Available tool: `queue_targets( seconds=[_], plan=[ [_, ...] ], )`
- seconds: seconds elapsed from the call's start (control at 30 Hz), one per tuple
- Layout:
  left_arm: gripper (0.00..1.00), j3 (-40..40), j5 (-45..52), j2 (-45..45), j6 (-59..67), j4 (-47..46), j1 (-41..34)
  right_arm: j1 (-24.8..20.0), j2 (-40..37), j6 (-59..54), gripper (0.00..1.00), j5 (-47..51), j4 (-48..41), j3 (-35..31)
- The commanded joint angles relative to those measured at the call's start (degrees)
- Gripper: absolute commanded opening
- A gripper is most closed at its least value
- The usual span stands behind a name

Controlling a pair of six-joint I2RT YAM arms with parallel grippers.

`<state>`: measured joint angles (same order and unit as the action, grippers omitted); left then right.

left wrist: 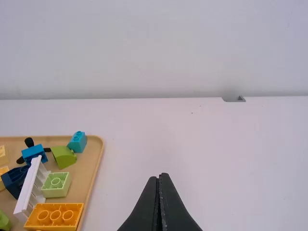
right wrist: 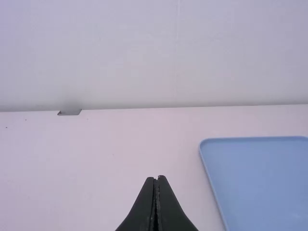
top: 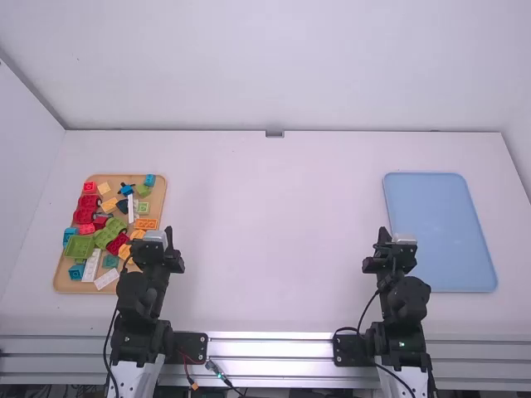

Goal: Assemble lego blocks to make yellow taxi

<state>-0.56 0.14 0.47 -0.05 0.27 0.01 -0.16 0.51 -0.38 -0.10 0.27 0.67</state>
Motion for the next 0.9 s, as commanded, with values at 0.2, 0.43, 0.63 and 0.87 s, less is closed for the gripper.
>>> queue_targets(
  seconds=[0.2,0.43,0.63,0.87],
  plan=[
    [0.02,-0.6,-0.3,0.7,0.1,-0.2,0.0,0.0,0.6,-0.1,0.02,-0.1,0.0,0.5],
    [0.07,-3.9,-1.2,4.3,0.6,-2.2,0.2,0.1,3.8,-0.4,0.07,-0.3,-0.2,2.7],
    [0.15,-9.3,-2.6,10.2,1.8,-5.5,0.3,0.2,9.5,-0.5,0.15,-0.7,0.0,6.5],
    [0.26,-16.5,-4.5,18.5,5.4,-9.7,1.7,0.3,17.6,-0.9,0.26,-1.5,0.6,11.6]
  ],
)
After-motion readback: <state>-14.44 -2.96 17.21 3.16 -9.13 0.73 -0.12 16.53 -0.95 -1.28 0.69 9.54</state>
